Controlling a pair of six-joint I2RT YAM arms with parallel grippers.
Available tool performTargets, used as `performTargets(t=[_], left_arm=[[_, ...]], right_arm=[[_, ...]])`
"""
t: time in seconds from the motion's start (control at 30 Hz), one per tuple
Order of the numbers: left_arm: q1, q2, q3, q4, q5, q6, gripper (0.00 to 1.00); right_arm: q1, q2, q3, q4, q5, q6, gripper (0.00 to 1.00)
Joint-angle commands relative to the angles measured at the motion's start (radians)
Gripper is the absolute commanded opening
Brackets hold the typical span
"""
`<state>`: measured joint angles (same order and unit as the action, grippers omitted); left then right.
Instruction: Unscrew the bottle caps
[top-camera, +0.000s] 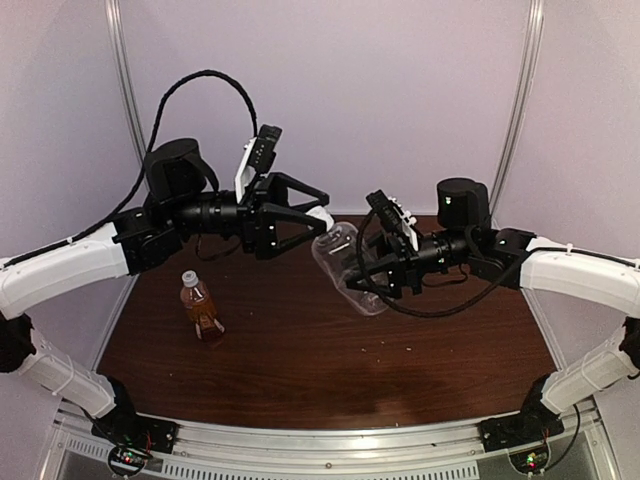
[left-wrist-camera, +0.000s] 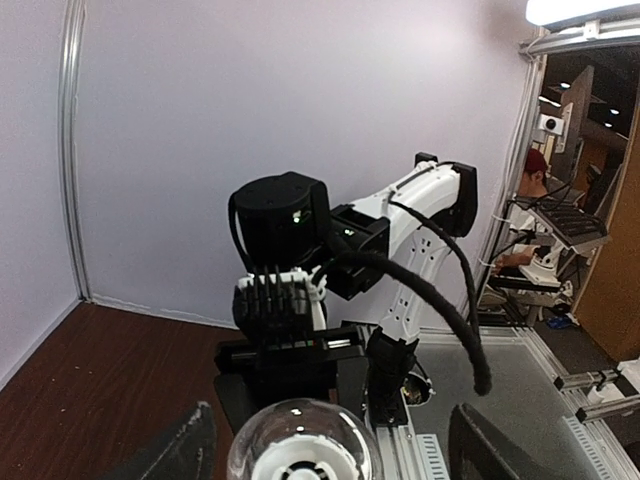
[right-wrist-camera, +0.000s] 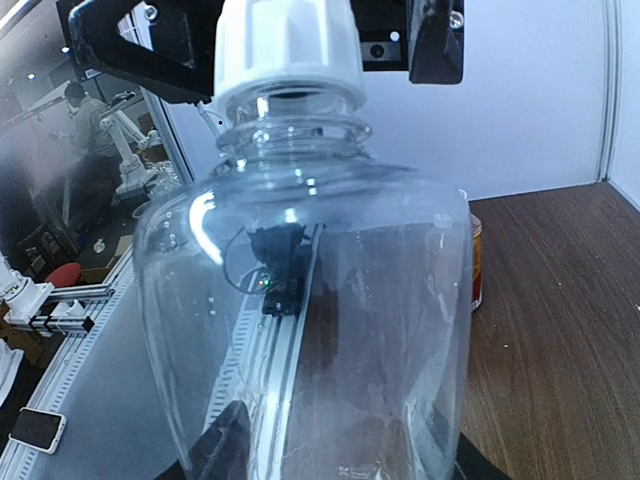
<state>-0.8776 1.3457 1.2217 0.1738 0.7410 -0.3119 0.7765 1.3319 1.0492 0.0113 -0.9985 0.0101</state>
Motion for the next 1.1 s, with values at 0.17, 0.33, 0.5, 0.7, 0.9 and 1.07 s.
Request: performTargets(t=[0.17, 0.33, 0.5, 0.7, 0.9, 1.07], left_arm=[[0.01, 0.057, 0.022, 0.131, 0.142, -0.023, 0.7], [0.014, 0.071, 0.021, 0.174, 0.154, -0.064, 0.54], [0.017, 0.088, 0.029, 0.167, 0.156, -0.079, 0.34], [0.017, 0.079, 0.01, 0.15, 0.046, -0.123, 0.2], [-0.008, 0.076, 0.069, -0.092, -0.458, -0.32, 0.19], [-0.012, 0.098, 0.086, -0.159, -0.599, -0.381, 0.26]], right_arm=[[-0.003, 0.022, 0.014, 0.08, -0.113, 0.054, 0.53], [-0.003, 0.031, 0.013, 0.088, -0.12, 0.061, 0.53], [-0.003, 0.03, 0.015, 0.088, -0.109, 0.062, 0.53], [-0.005, 0.007, 0.017, 0.044, 0.079, 0.04, 0.52], [-0.007, 0.022, 0.071, -0.082, 0.451, -0.012, 0.52], [-0.005, 0.02, 0.058, -0.072, 0.606, -0.058, 0.52]])
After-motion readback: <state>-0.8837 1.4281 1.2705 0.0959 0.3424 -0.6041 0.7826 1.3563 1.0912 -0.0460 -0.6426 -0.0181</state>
